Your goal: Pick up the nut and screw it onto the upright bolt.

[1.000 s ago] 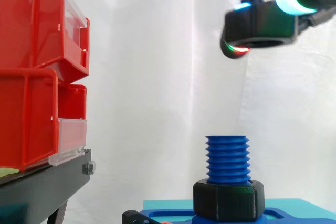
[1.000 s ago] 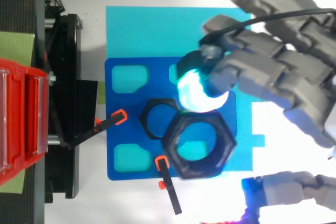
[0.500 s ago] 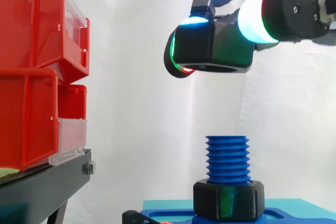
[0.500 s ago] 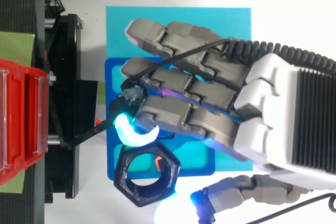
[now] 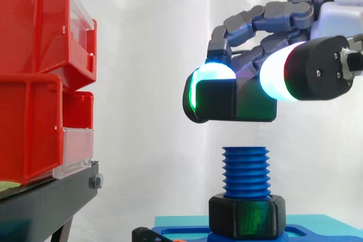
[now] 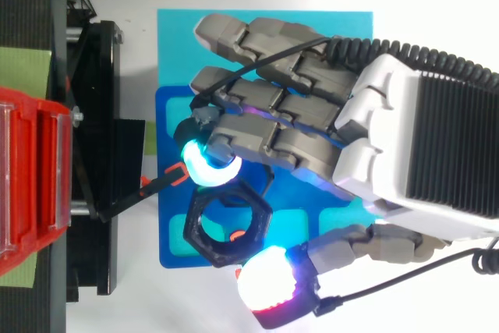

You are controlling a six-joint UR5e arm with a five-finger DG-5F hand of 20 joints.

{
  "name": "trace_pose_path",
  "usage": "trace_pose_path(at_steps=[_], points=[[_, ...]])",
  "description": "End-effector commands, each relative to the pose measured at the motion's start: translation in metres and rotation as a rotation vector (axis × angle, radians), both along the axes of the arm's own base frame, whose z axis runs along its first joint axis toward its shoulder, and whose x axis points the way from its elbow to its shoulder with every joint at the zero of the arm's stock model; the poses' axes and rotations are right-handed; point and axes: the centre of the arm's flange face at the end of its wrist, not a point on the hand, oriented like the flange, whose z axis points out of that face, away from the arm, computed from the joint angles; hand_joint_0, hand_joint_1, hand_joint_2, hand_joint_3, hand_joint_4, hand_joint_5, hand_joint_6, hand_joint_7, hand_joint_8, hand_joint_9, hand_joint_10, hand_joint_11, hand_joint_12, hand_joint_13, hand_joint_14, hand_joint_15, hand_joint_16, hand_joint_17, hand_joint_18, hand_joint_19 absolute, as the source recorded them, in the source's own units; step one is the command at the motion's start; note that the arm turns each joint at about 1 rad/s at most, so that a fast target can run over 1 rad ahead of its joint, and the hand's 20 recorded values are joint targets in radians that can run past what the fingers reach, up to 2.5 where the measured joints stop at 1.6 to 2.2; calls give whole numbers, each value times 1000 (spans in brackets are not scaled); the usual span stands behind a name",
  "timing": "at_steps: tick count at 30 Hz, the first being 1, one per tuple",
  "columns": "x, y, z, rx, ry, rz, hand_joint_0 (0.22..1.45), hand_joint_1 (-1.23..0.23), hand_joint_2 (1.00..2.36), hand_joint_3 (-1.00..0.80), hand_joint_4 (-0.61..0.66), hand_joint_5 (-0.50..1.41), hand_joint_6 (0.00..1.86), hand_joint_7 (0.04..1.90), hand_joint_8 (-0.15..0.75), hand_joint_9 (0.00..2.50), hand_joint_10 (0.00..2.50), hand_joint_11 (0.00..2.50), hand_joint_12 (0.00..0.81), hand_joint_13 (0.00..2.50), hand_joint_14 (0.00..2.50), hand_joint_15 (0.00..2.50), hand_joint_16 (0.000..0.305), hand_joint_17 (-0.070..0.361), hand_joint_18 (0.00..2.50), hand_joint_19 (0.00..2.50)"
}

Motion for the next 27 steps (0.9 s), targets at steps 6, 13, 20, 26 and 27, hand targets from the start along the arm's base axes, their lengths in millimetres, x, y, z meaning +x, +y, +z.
trace_pose_path(at_steps=[6,13,20,26,27], points=[[-2,-7,-3,-9,26,1,575,-658,1000,-490,307,-183,678,1104,318,465,0,0,354,473,0,0,44,100,437,5],[-3,-14,-4,-17,40,10,575,-657,1000,-491,313,-182,677,1108,319,467,0,0,354,472,0,0,44,100,435,0],[-7,-19,-15,-21,56,12,574,-656,1000,-490,311,-181,676,1105,320,470,0,0,353,468,0,0,44,100,433,0],[-6,-20,-15,-20,51,10,574,-655,1000,-490,309,-180,675,1112,321,473,0,0,352,466,0,0,44,100,433,0],[-6,-21,-15,-19,51,9,574,-655,1000,-490,308,-180,675,1112,321,473,0,0,352,465,0,0,44,100,433,5]])
